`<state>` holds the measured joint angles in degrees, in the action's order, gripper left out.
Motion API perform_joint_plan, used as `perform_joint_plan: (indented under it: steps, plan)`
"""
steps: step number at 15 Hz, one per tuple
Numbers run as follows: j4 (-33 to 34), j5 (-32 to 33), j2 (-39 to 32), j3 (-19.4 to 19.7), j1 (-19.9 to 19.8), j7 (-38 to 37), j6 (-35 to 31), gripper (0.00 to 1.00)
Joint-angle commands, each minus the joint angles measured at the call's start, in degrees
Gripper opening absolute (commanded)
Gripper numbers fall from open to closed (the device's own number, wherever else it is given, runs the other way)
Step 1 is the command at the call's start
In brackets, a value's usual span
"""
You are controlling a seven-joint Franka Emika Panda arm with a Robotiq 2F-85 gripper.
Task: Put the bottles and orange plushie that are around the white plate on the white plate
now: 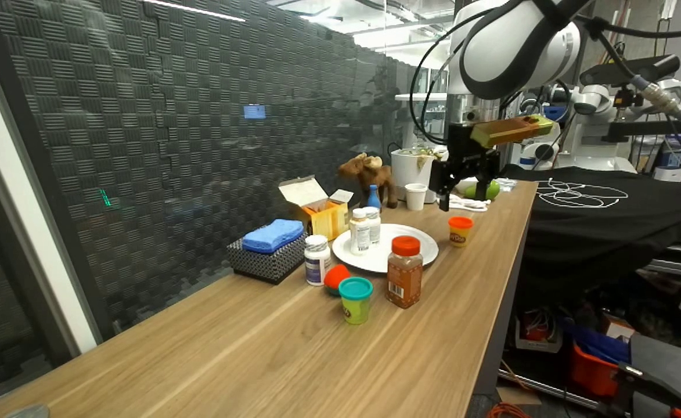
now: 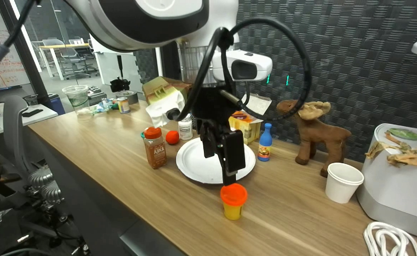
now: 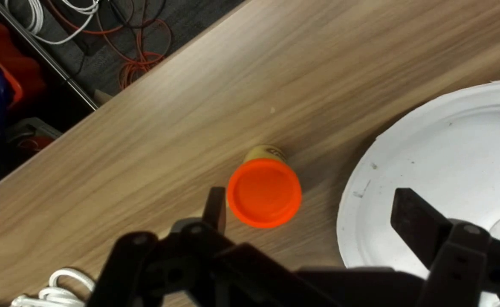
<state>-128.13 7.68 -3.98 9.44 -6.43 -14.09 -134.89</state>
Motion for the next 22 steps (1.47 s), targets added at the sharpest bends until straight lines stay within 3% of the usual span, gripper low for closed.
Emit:
perform_joint_plan:
  steps: [1, 12, 22]
  plan:
    - [-0.7, -1.9, 0.1, 0.1, -1.3, 1.6, -2.7, 1.0]
    - [0.9, -12.6, -3.9, 0.1, -3.8, 8.9, -2.9, 1.0]
    - [2.6, -13.6, -7.5, 0.1, -5.0, 9.7, -2.5, 0.99]
